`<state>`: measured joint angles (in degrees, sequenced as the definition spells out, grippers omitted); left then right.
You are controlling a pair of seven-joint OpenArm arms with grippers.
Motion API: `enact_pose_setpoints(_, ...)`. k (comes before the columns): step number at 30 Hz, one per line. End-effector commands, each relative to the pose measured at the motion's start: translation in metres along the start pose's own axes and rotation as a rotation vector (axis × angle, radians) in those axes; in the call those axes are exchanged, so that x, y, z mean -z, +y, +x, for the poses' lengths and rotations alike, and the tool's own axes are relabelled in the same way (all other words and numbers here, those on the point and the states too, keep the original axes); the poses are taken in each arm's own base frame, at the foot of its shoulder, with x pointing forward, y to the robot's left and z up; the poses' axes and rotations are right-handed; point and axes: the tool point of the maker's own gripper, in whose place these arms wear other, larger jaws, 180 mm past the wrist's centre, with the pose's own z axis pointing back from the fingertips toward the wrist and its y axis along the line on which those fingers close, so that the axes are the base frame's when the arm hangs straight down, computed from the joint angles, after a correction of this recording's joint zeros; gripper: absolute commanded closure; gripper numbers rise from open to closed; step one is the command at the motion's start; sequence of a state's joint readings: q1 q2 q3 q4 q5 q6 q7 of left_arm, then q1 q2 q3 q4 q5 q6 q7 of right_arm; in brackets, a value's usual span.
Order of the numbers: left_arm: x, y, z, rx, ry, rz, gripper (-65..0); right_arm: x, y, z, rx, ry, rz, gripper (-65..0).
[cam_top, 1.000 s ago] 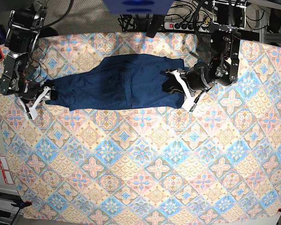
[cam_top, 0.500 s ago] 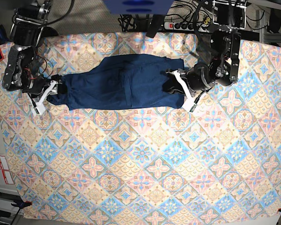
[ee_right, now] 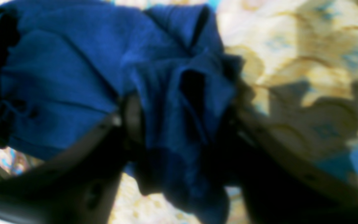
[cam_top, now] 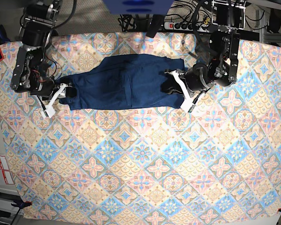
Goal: Fold the T-shirt properly
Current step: 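Grasp both ends of the blue shirt strip with both grippers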
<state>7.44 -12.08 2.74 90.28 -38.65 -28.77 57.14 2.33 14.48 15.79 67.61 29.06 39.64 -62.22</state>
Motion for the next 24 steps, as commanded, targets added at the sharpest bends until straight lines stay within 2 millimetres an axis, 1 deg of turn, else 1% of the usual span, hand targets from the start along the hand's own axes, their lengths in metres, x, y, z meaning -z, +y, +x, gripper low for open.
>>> enact_pose_setpoints(1, -0.003, -0.003, 0.015, 0.015, -0.047, -0.012, -2.0, -0.005, -0.001, 0.015, -0.017, -0.038, 0.002, -21.3)
enact_pose_setpoints(5, -0.003, -0.003, 0.014, 0.013, -0.048, -0.011, -2.0, -0.005, -0.001, 0.015, -0.015, -0.034, 0.003, -6.3)
enact_pose_setpoints(7, -0.003, -0.003, 0.014, 0.013, -0.048, -0.011, -1.9, -0.007, -0.003, 0.017, -0.013, -0.042, -0.002, -0.8)
enact_pose_setpoints(9, -0.003, -0.003, 0.015, 0.013, -0.049, -0.011, -1.8, -0.010, 0.000, 0.021, -0.007, -0.065, 0.014, -0.6)
enact_pose_setpoints(12, -0.004, -0.002, 0.015, 0.012, -0.050, -0.010, -1.8, -0.012, 0.013, 0.031, 0.039, -0.119, 0.095, -0.7)
enact_pose_setpoints(13, -0.004, -0.002, 0.014, 0.011, -0.049, -0.010, -1.7, -0.015, 0.017, 0.036, 0.051, -0.139, 0.121, -0.7)
enact_pose_setpoints(15, -0.004, -0.002, 0.013, 0.010, -0.048, -0.010, -1.7, -0.026, 0.024, 0.052, 0.046, -0.201, 0.165, -0.7)
enact_pose_setpoints(17, -0.004, -0.002, 0.013, 0.011, -0.047, -0.009, -1.7, -0.038, 0.036, 0.072, 0.017, -0.267, 0.199, -0.7)
enact_pose_setpoints(19, -0.004, -0.001, 0.012, 0.011, -0.045, -0.008, -1.7, -0.048, 0.044, 0.084, -0.034, -0.297, 0.199, -0.7)
enact_pose_setpoints(21, -0.006, 0.000, 0.009, 0.002, -0.042, -0.003, -1.7, -0.055, 0.052, 0.090, -0.084, -0.297, 0.193, -0.7)
enact_pose_setpoints(22, -0.008, 0.004, 0.010, -0.004, -0.049, 0.008, -1.7, -0.058, 0.057, 0.093, -0.106, -0.299, 0.194, -0.7)
enact_pose_setpoints(23, -0.013, 0.008, 0.014, -0.007, -0.066, 0.021, -1.7, -0.059, 0.065, 0.095, -0.126, -0.299, 0.200, -0.7)
enact_pose_setpoints(24, -0.018, 0.011, 0.013, -0.016, -0.076, 0.035, -1.7, -0.059, 0.073, 0.094, -0.146, -0.295, 0.207, -0.7)
